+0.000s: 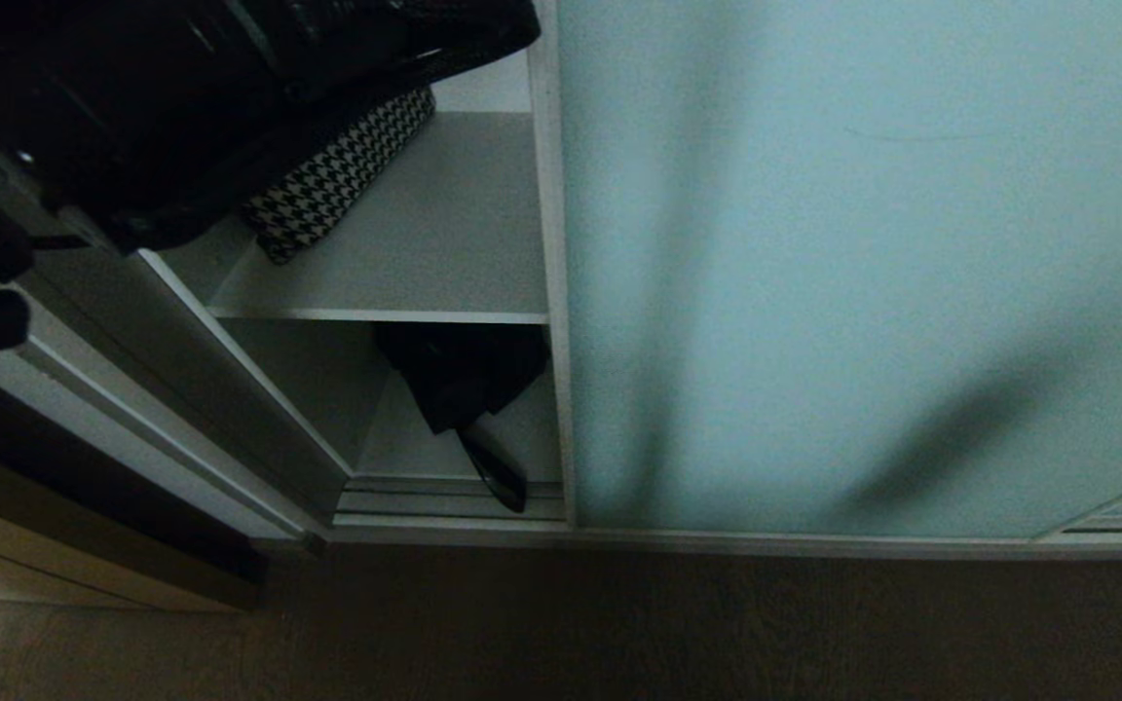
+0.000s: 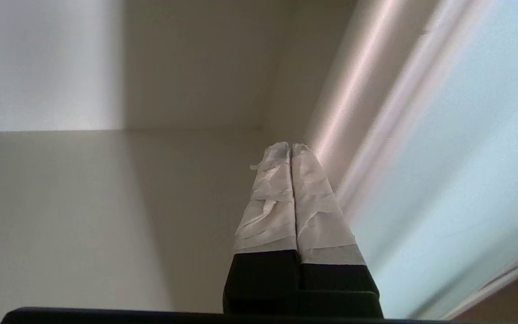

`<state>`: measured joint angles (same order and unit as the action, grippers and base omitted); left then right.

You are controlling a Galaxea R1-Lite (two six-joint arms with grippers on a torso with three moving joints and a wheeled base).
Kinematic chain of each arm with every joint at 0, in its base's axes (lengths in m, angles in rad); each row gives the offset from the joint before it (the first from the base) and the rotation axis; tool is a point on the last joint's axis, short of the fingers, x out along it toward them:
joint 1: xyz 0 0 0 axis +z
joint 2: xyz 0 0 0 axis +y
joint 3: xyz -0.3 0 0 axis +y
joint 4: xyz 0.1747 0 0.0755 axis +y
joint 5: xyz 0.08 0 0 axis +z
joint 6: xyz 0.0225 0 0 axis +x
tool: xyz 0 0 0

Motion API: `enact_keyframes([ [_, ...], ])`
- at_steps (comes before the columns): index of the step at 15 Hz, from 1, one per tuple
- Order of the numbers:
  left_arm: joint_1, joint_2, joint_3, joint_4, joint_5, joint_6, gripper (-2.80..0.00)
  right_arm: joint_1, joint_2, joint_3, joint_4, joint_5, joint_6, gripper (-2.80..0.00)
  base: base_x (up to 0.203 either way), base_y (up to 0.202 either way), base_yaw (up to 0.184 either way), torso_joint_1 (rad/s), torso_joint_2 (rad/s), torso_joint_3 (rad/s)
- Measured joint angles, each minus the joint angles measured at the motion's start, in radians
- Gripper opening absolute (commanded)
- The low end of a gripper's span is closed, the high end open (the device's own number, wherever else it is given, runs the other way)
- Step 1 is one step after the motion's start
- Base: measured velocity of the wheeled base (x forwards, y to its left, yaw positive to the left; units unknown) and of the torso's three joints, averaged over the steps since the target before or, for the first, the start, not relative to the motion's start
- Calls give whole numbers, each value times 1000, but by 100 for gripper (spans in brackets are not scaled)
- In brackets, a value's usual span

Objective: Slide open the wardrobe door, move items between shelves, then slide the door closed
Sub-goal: Open the door

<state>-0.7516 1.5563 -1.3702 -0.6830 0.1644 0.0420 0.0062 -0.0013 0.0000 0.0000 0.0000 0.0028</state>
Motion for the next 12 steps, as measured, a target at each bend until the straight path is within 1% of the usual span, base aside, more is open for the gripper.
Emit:
enact_keyframes([
  [1, -8, 16, -11, 5, 16, 11, -280, 0, 0, 0, 0, 0, 0, -280, 0, 0, 0, 0, 0, 0],
  [4, -12, 13, -30, 0, 38, 13, -280, 0, 0, 0, 0, 0, 0, -280, 0, 0, 0, 0, 0, 0],
  [6, 9, -36, 3, 10, 91, 29, -280, 1, 0, 0, 0, 0, 0, -280, 0, 0, 0, 0, 0, 0],
  [8, 31, -110, 96, 6, 150, 82, -280, 1, 0, 0, 0, 0, 0, -280, 0, 0, 0, 0, 0, 0],
  [9, 48, -160, 166, 6, 173, 118, -280, 0, 0, 0, 0, 0, 0, -280, 0, 0, 0, 0, 0, 0],
  [11, 101, -269, 304, 2, 207, 175, -280, 1, 0, 0, 0, 0, 0, -280, 0, 0, 0, 0, 0, 0],
  [12, 150, -329, 371, 2, 226, 196, -280, 1, 0, 0, 0, 0, 0, -280, 0, 0, 0, 0, 0, 0],
])
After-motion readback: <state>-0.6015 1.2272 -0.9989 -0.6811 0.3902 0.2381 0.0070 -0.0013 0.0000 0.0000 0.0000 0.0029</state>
